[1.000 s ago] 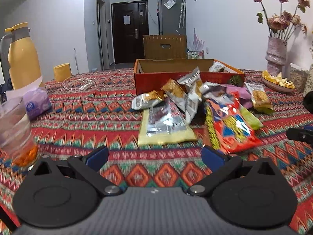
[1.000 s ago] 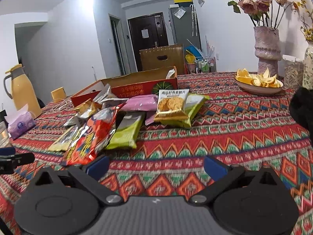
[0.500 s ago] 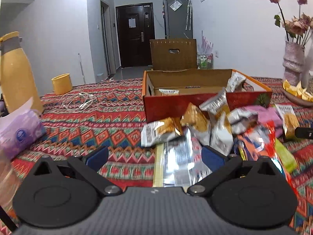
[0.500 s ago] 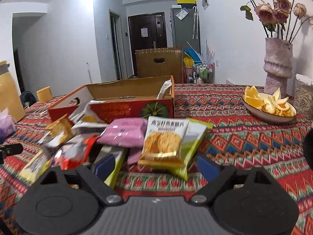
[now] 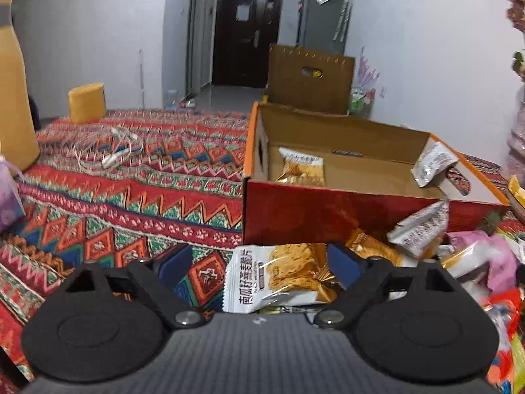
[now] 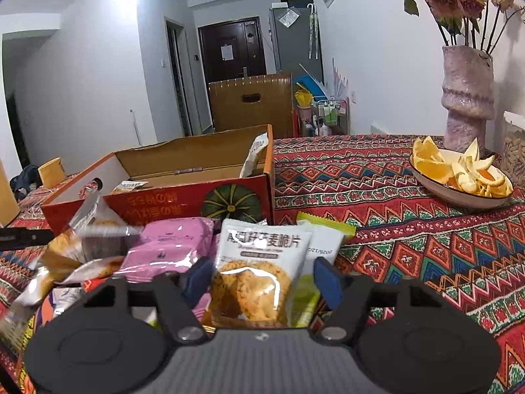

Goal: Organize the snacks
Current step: 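Grasp a gold wrapper with the left gripper while the right grasps a pumpkin-seed packet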

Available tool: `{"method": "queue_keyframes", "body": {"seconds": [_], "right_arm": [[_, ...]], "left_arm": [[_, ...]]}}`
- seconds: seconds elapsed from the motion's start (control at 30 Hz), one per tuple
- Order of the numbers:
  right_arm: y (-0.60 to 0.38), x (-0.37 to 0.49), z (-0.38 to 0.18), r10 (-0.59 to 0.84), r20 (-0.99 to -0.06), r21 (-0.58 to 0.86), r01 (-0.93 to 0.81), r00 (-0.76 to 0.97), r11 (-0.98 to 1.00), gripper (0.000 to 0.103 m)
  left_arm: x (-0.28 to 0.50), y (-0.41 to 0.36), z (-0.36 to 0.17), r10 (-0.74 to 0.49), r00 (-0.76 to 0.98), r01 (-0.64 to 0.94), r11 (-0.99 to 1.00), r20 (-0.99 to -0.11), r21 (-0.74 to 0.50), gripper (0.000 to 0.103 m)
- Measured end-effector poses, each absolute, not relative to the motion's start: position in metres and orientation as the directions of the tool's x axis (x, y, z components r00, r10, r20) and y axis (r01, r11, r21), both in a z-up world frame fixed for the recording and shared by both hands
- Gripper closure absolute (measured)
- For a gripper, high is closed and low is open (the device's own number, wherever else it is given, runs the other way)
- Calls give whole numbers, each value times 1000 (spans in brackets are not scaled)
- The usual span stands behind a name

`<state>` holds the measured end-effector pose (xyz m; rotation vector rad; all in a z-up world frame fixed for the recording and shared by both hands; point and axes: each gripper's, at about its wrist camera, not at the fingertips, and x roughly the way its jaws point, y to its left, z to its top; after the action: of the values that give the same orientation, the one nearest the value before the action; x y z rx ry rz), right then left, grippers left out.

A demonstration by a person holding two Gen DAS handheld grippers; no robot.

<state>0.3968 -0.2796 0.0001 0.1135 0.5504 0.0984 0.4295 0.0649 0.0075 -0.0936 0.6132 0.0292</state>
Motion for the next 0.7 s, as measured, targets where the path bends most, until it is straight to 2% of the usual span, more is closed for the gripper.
{"method": "queue_keyframes", "body": {"seconds": [0.17, 0.2, 0.27, 0.3, 0.33, 0.43, 0.6, 0.67, 0.7], "right_arm": [[-276, 398, -3, 119, -519, 102, -77, 846, 992, 47], [-275, 397, -3, 120, -519, 98, -80, 847, 992, 47], [-273, 397, -3, 122, -518, 92, -86, 847, 992, 50], [-273, 396, -3, 125, -517, 92, -90, 847, 992, 53], [-273, 396, -2, 131, -517, 95, -95, 846, 991, 56], [-273, 392, -2, 137, -517, 99, -100, 845, 990, 61], [-272, 380, 2, 133, -502, 97, -97, 854, 991, 66], [-271, 371, 6, 133, -495, 93, -100, 859, 991, 66], [-271, 366, 8, 134, -491, 92, -102, 861, 991, 66]], "left_arm": [[442, 69, -7, -50, 770, -57, 987, -636, -147, 18], [440, 69, -8, -49, 778, -62, 986, -626, -154, 18], [437, 65, -7, -53, 790, -30, 992, -611, -124, 31], [436, 63, -6, -54, 794, -18, 994, -605, -112, 32], [434, 61, -5, -47, 799, -16, 995, -600, -99, 38], [424, 50, 0, -38, 821, 22, 999, -570, -35, 61], [401, 40, 3, -42, 819, 51, 999, -573, 0, 66], [386, 40, 9, -58, 821, 62, 998, -568, -13, 89], [378, 41, 11, -61, 822, 59, 998, -566, -21, 90]]}}
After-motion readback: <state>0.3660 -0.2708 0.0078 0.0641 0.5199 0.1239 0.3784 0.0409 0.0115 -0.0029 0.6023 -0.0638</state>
